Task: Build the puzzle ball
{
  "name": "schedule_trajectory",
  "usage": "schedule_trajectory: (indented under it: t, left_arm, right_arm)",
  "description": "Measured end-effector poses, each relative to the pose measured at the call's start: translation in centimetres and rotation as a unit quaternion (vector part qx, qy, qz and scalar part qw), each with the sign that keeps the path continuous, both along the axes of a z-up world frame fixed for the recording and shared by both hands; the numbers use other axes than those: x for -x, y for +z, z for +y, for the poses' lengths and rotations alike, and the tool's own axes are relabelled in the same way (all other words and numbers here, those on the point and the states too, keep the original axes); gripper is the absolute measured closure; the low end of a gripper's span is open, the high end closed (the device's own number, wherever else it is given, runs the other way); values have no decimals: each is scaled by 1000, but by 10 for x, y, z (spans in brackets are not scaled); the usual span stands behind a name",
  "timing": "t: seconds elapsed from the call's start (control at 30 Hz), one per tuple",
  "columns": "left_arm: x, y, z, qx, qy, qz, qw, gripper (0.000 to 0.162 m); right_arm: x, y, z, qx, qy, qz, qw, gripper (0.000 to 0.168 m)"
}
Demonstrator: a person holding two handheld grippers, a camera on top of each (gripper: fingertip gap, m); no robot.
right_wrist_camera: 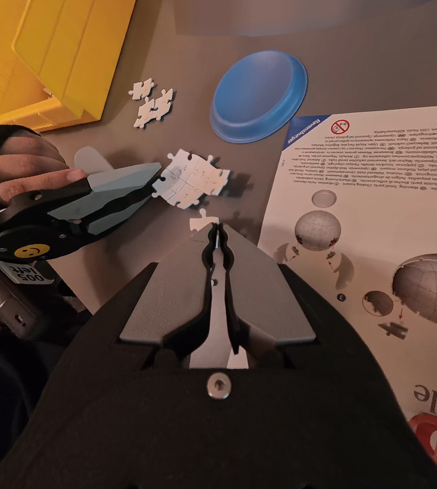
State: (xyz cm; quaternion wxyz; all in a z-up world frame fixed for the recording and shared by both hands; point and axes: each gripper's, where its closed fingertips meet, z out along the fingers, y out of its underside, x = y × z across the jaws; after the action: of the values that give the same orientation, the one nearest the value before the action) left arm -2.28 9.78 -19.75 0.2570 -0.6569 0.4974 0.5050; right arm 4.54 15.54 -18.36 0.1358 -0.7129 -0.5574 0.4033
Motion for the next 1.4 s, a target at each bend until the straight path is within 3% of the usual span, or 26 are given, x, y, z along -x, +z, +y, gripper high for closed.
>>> schedule_trajectory:
  t: [0.03, 0.27, 0.6, 0.83, 1.4]
  left_arm:
    - [-2, 0, 0, 1, -1, 0, 1000, 150]
    - [-8, -1, 6, 8, -10, 7, 1000, 150]
    - [-12, 10, 18, 30, -26, 100, 994, 162]
    - [-11, 15, 14, 24, 32, 159, 987, 162]
    - [-13, 14, 1, 43, 95, 161, 981, 162]
  right_arm:
    - [0, 0, 0, 0, 0, 0, 1000, 168]
    - [4, 0, -3, 0, 4, 0, 1000, 168]
    - [7, 2, 2, -3, 2, -9, 1000, 168]
    - [2, 4, 7, 9, -23, 2, 1000, 168]
    - [19, 0, 1, 32, -54, 15, 998, 168]
